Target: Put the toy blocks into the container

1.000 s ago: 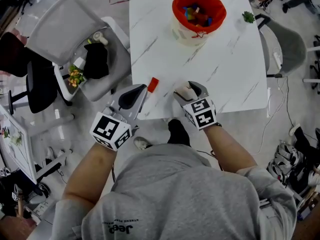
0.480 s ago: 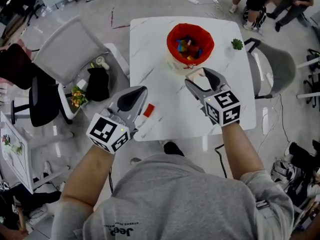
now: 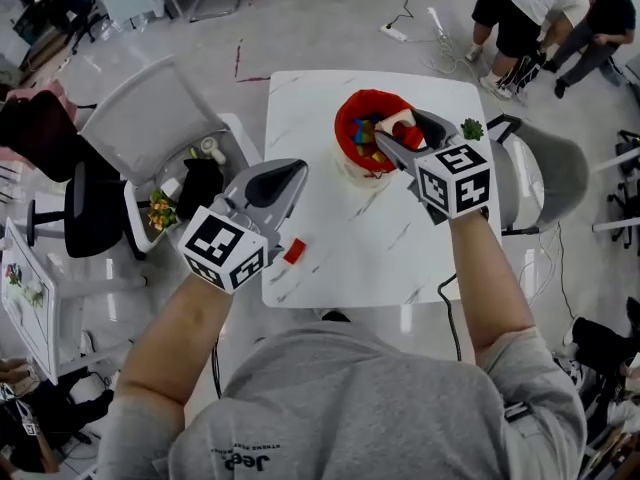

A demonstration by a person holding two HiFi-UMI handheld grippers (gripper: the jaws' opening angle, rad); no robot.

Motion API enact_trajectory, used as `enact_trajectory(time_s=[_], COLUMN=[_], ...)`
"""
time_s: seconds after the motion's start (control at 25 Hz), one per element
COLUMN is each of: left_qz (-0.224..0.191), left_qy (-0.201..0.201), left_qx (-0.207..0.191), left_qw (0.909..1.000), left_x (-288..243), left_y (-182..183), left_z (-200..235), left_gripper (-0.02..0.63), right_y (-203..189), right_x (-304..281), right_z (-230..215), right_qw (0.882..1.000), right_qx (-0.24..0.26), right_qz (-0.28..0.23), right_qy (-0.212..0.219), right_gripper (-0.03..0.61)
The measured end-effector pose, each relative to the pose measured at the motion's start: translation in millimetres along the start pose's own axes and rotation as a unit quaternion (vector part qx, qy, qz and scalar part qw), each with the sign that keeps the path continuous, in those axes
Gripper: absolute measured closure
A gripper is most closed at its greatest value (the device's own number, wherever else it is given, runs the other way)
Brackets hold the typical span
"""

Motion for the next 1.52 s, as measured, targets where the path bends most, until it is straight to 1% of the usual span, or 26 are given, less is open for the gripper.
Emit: enact_trajectory(time_s=[0.12,0.36,0.44,0.48,0.64,0.8,1.0,1.2,1.36,1.52], left_qz=[0.001,-0.002,-0.002,-0.002,-0.004,-0.008,-0.019,-0.030,-0.035,-0.034], left_qy=[0.000,-0.001,-0.002,-0.003,0.001,0.006,0.023,0.048,0.074,0.098], left_qx=[-0.002,0.003,0.004,0.004,0.007,0.008,0.012,0.023,0.038,0.058], left_qw=[1.0000,1.0000,1.0000,1.0000,1.0000,0.9999,0.9995,0.9981,0.9959,0.9929], left_x=[-10,-27,-31,-32,-32,-24,2,44,90,133], left_y=[5,10,11,11,8,6,6,-3,-22,-47], left_z=[1,2,0,0,2,4,9,19,32,41], left_gripper=[0.555,0.555,0.555,0.555,0.555,0.555,0.555,0.555,0.555,0.555], right_y=[0,-6,-5,-3,5,16,29,32,17,-8], right_x=[-10,-24,-25,-24,-17,-6,-2,-11,-28,-47], right_z=[-13,-26,-27,-28,-24,-9,27,83,141,197], right_qw=[1.000,1.000,1.000,1.000,1.000,0.999,0.997,0.993,0.989,0.984], right_qx=[0.008,0.003,-0.001,-0.001,0.001,0.003,0.004,0.004,0.004,0.007], right_qz=[0.009,0.016,0.009,0.005,-0.012,-0.034,-0.050,-0.049,-0.028,-0.003], right_qy=[0.000,0.006,0.014,0.017,0.022,0.033,0.063,0.107,0.144,0.175], right_gripper=[0.279,0.276,0.220,0.212,0.209,0.209,0.210,0.210,0.210,0.210])
Point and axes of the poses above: the fingertips, and each gripper's own axes: x backward along the fingers, z to its left, y out of its top, the point moved 6 cm from there along x, backward along the fingers, and after that the axes turned 14 degrees about x, right-handed, at the moved point
